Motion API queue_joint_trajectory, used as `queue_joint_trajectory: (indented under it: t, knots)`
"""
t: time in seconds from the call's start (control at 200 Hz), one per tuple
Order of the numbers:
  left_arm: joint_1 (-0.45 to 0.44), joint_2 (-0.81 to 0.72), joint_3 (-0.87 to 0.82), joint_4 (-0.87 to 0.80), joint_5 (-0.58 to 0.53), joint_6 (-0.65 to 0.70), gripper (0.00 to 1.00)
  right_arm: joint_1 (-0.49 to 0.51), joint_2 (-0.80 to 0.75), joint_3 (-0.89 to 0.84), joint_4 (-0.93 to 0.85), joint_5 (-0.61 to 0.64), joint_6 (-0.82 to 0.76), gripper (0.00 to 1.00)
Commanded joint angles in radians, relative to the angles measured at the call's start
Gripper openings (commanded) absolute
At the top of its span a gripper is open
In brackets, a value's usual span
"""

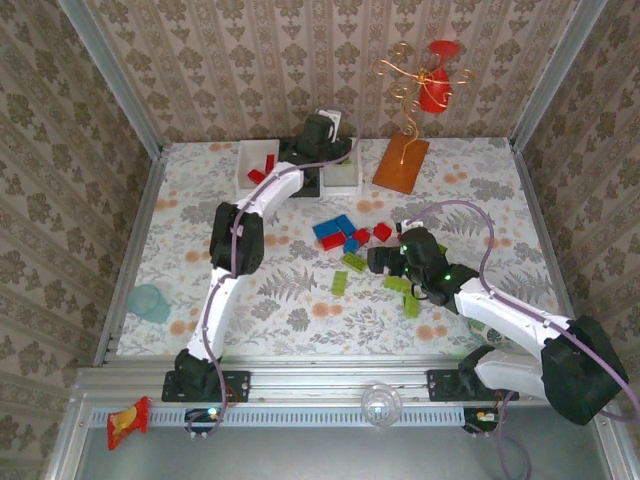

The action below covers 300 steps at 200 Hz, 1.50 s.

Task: Sort the legos into containers by color
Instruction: Place the lego in the container, then pick up the lego from the center of the table.

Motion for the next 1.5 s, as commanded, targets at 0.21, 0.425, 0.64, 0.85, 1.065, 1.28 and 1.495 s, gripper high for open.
queue_joint_trajectory:
  t: [0.21,0.425,0.64,0.85,1.065,1.28,1.495]
  knots:
    - [0.010,-0.529,-0.670,0.130,0.144,-0.053,0.68,0.076,0.125,0.069,-0.079,0.019,-0.127,0.97]
    - [0.023,-0.864,-1.156,0.186,0.211,-0.109,0.72,0.137,0.262,0.118,-0.062,0.017,-0.187,0.92]
    - [0.023,-1.050,-1.450,0.234,0.323,-0.150,0.77,0.145,0.415,0.191,-0.030,0.039,-0.227,0.85]
    - [0.024,-1.111,-1.529,0.227,0.312,-0.160,0.78,0.145,0.533,0.265,-0.050,0.069,-0.288,0.71]
    - [0.023,-1.091,-1.529,0.234,0.300,-0.158,0.78,0.145,0.619,0.337,-0.035,0.012,-0.345,0.63]
    - [0.025,-1.095,-1.550,0.246,0.256,-0.165,0.78,0.149,0.633,0.355,-0.027,-0.051,-0.360,0.44]
    - [0.031,-1.137,-1.568,0.259,0.204,-0.177,0.78,0.148,0.488,0.340,-0.007,-0.202,-0.323,0.31]
